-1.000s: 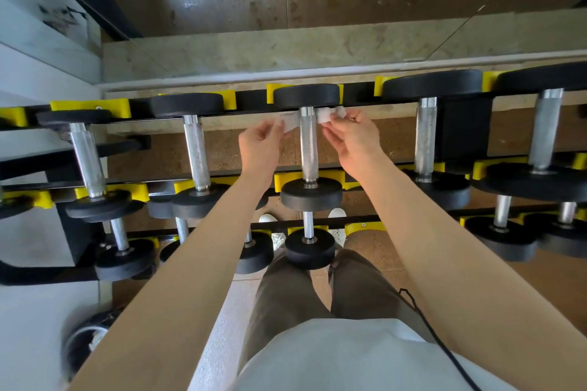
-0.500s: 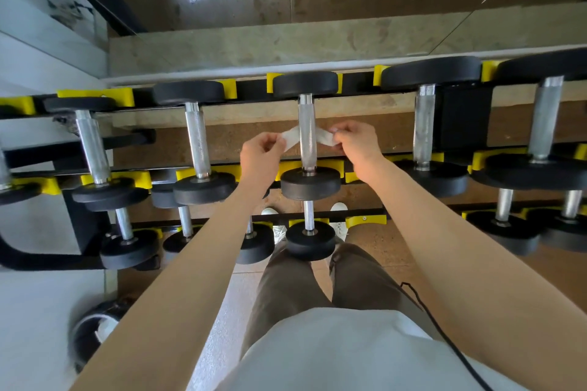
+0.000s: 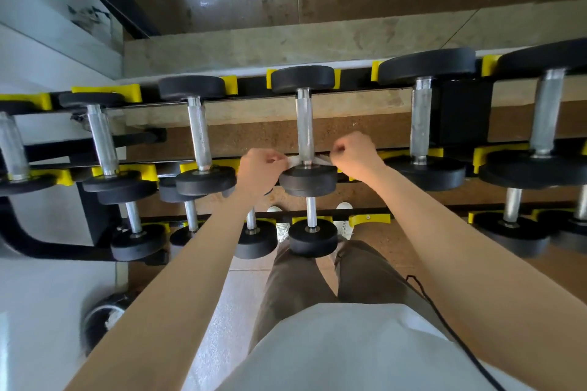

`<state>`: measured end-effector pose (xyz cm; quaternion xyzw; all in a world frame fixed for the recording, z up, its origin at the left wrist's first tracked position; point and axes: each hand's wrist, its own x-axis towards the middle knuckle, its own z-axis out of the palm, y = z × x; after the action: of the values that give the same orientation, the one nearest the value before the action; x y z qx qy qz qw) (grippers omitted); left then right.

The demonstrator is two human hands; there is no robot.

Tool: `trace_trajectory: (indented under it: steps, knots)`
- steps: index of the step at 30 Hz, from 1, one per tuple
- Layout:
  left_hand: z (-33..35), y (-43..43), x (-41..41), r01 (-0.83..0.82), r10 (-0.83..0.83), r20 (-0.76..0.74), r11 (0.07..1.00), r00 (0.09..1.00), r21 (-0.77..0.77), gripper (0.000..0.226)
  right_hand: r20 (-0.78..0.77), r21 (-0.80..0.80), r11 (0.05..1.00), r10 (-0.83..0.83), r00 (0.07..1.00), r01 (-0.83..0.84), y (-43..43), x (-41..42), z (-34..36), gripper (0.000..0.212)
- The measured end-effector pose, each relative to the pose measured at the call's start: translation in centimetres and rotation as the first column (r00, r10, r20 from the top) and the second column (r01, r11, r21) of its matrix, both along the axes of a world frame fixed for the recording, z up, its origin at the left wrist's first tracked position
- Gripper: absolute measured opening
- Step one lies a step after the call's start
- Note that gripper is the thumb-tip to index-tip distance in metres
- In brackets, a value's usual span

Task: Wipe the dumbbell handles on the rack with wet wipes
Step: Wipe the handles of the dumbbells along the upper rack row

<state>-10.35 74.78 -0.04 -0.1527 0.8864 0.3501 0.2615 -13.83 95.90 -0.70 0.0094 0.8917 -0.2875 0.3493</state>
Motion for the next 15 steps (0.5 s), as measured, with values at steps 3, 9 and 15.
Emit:
trace_trajectory:
  steps: [3,9,15]
  knots:
    - [-0.2,2.2,-0.4,0.012,-0.011,0.025,0.999,1.000,-0.038,0.020,-0.013,0.001,1.000,0.019,1.000,-0.019,1.9,0.1,0.7,0.020]
    - [3.4,1.2,0.8,-0.090,0.086,0.043,0.991,0.995,0.095,0.017,0.025,-0.108,0.991,0.088,0.996,-0.084,-0.3,1.0,0.6,0.027]
    - [7.8,2.7,2.4,-0.305,0.306,0.097,0.761,0.947,0.572,0.026,0.029,-0.300,0.948,-0.102,0.994,0.106,0.9,2.2,2.7,0.028]
